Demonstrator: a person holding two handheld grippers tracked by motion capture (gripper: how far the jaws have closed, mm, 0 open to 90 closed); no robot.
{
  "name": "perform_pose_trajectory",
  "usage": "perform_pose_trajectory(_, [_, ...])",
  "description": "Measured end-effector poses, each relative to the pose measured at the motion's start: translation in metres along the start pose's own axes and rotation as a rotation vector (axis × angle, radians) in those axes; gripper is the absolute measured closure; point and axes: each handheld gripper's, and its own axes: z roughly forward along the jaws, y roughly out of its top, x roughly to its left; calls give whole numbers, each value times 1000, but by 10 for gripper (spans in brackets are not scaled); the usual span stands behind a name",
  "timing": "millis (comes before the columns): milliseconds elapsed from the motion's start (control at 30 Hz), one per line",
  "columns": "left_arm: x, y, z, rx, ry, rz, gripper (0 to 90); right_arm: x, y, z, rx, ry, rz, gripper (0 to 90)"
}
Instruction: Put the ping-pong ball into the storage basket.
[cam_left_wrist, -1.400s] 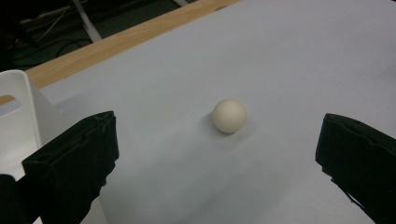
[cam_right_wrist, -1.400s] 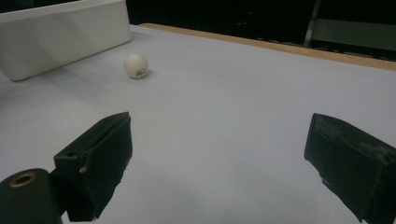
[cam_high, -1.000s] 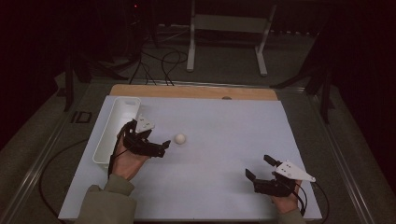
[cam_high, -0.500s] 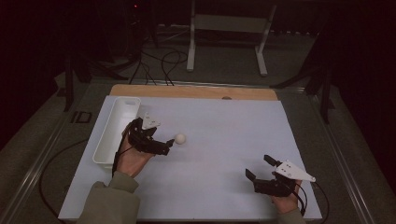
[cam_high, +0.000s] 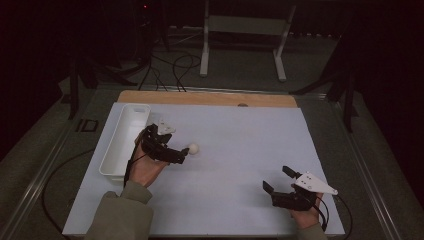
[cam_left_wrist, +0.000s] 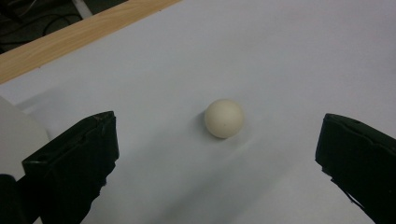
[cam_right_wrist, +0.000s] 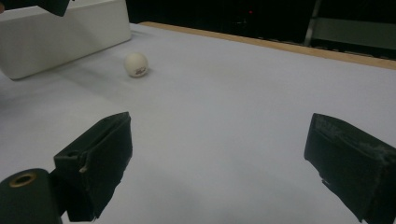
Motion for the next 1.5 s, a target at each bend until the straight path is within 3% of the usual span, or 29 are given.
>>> perform_pose_trajectory(367, [-1, 9, 8, 22, 7, 6, 1, -1, 0, 0, 1, 0, 3, 69])
perform_pose_trajectory(1500, [-8, 32, 40, 98, 5, -26, 2, -1, -1, 1, 4, 0, 6, 69])
